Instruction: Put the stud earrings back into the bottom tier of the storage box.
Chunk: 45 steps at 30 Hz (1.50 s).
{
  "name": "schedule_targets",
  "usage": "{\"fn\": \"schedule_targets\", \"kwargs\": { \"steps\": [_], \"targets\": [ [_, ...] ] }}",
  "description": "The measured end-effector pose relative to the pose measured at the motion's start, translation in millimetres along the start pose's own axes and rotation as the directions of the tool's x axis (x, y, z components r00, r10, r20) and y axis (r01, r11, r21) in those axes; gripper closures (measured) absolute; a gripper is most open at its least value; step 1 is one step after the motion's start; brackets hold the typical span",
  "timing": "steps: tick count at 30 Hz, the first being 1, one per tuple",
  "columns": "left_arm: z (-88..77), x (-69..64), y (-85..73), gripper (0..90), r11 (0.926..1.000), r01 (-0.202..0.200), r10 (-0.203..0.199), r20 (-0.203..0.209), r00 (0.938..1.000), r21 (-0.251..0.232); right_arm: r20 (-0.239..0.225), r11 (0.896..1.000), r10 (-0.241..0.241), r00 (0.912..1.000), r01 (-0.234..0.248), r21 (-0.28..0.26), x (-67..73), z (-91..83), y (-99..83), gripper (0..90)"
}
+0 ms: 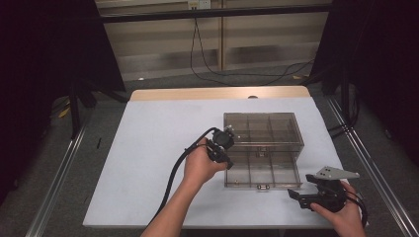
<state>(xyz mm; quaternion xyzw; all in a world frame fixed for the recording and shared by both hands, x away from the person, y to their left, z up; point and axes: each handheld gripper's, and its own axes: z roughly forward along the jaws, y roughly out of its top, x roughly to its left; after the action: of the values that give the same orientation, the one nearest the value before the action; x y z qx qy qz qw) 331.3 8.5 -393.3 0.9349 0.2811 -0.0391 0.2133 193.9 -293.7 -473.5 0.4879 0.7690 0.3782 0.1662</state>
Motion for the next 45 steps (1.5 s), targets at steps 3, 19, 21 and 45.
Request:
{"fn": "schedule_targets", "kwargs": {
  "steps": [3,19,21,45],
  "targets": [
    [2.0,-2.1,1.9,87.4,1.0000,-0.004,0.004,0.006,1.0000,0.006,-0.003,1.000,-0.002,1.0000,0.002,0.000,0.3,0.3,0.2,12.0],
    [8.7,-7.5,8.1,87.3,0.9998,-0.020,0.020,0.005,0.9998,0.005,-0.003,1.000,-0.004,1.0000,0.004,0.002,0.6,0.6,0.0,12.0],
    [9.8,-7.6,8.9,87.2,0.9995,-0.030,0.030,0.006,0.9995,0.006,0.000,1.000,-0.004,1.0000,0.004,0.002,0.8,0.6,0.1,12.0],
    [8.4,-9.7,11.6,80.3,0.9991,-0.020,0.020,0.014,0.9997,-0.037,-0.007,1.000,-0.006,1.0000,0.006,0.001,1.0,0.5,-0.1,12.0]
  ]
}}
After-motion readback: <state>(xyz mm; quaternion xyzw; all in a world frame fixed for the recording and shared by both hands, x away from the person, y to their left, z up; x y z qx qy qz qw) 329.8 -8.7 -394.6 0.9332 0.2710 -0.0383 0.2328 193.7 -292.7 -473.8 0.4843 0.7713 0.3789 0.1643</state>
